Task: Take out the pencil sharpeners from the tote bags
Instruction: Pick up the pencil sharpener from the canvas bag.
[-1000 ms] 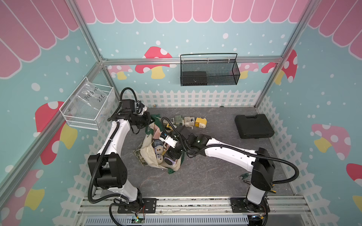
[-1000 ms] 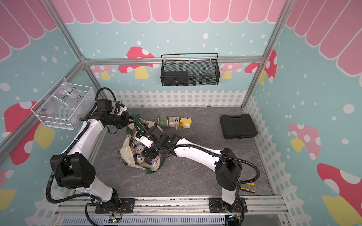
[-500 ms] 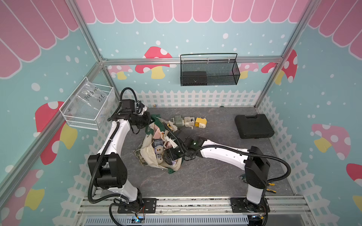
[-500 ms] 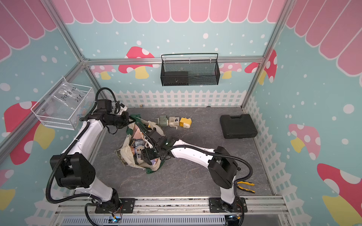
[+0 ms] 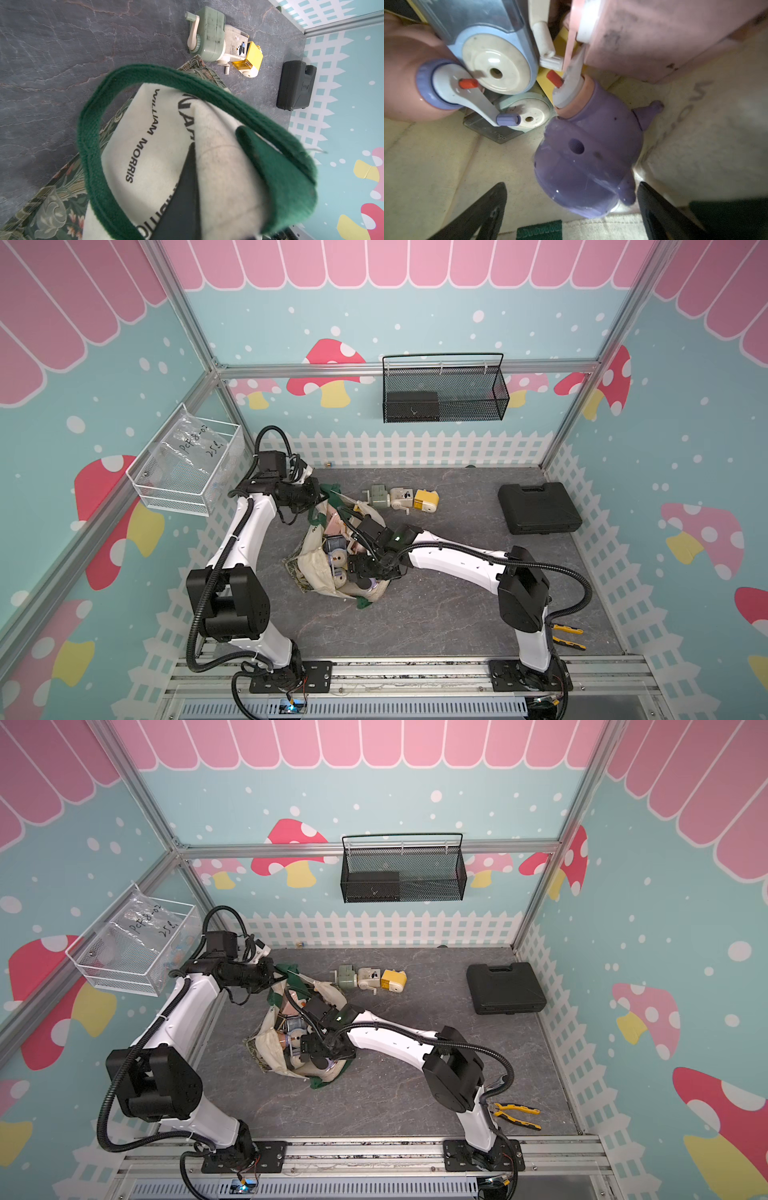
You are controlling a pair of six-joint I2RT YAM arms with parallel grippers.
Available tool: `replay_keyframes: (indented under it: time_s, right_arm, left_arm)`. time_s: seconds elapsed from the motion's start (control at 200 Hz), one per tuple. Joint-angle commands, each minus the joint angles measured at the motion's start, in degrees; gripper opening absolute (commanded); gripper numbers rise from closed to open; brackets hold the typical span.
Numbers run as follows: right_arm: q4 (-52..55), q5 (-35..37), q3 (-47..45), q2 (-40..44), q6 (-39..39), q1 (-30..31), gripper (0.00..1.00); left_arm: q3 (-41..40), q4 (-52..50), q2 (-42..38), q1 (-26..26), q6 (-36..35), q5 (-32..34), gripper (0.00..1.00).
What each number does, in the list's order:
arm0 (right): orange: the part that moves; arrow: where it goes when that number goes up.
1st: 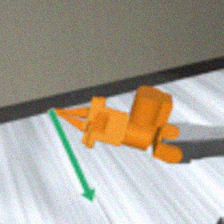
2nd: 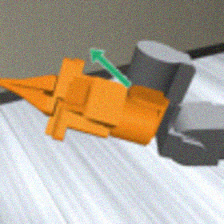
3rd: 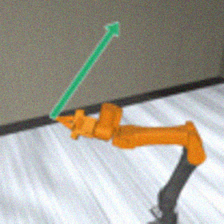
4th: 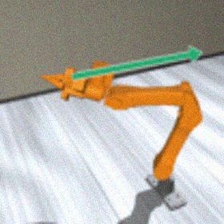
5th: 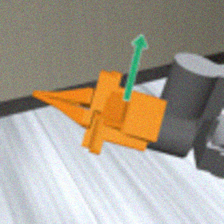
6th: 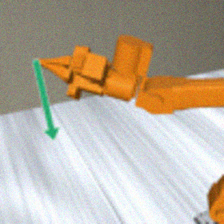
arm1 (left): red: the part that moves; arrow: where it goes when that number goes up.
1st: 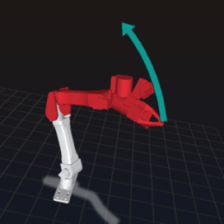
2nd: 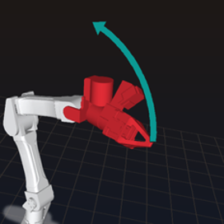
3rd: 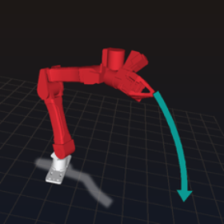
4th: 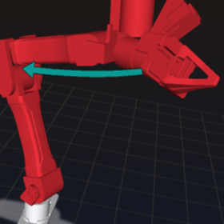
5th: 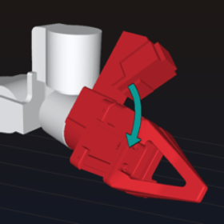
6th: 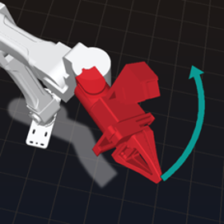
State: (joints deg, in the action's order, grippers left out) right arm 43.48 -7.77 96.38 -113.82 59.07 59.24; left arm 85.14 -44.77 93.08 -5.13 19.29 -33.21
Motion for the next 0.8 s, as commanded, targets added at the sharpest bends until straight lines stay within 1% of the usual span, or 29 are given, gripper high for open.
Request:
replay_keyframes:
  time_s: [0.0,0.245,0.405,0.59,0.675,0.71,0.77,0.796]
  right_arm:
    - [6.58,-1.46,-2.16,-0.86,4.90,-0.21,0.99]
    - [5.13,-3.64,2.52,-7.45,5.47,-1.26,0.99]
    - [4.90,-2.47,4.84,-10.73,5.10,-2.30,0.98]
    - [4.67,-0.36,5.96,-11.60,3.08,-3.07,0.96]
    - [4.59,0.50,6.86,-11.53,1.56,-3.17,0.94]
    - [4.30,1.17,6.98,-11.36,0.84,-3.19,0.90]
    - [3.93,1.87,6.92,-10.88,-0.19,-3.17,0.89]
    - [3.43,1.89,6.80,-10.66,-0.79,-3.17,0.86]
  left_arm:
    - [0.20,3.67,-1.67,-0.31,-0.07,-0.29,0.00]
    - [0.31,3.66,-1.65,-0.26,-0.12,-0.34,0.00]
    - [0.37,3.69,-1.59,-0.30,-0.04,-0.48,0.00]
    - [0.34,3.71,-1.67,-0.38,0.01,-0.56,0.00]
    - [0.37,3.64,-1.67,-0.41,0.00,-0.46,0.00]
    - [0.31,3.70,-1.68,-0.40,0.00,-0.48,0.00]
    - [0.32,3.66,-1.69,-0.36,-0.04,-0.54,0.00]
    - [0.37,3.64,-1.67,-0.39,0.03,-0.52,0.00]
